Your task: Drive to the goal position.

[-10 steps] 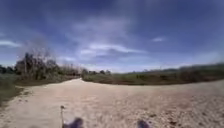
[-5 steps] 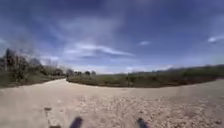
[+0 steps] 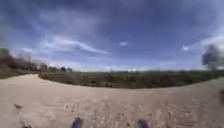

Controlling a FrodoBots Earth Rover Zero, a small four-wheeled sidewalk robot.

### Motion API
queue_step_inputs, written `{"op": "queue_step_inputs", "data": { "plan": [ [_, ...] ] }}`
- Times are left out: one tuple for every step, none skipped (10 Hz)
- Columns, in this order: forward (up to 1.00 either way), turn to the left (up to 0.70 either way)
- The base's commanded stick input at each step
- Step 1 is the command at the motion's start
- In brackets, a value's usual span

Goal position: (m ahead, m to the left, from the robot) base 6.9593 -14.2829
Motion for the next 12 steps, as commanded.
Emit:
{"op": "queue_step_inputs", "data": {
  "plan": [
    [1.00, -0.40],
    [1.00, -0.40],
    [1.00, -0.40],
    [1.00, -0.40],
    [1.00, -0.40],
    [1.00, -0.40],
    [1.00, -0.40],
    [1.00, -0.40],
    [1.00, -0.40],
    [1.00, -0.40],
    [1.00, -0.40],
    [1.00, -0.40]
  ]
}}
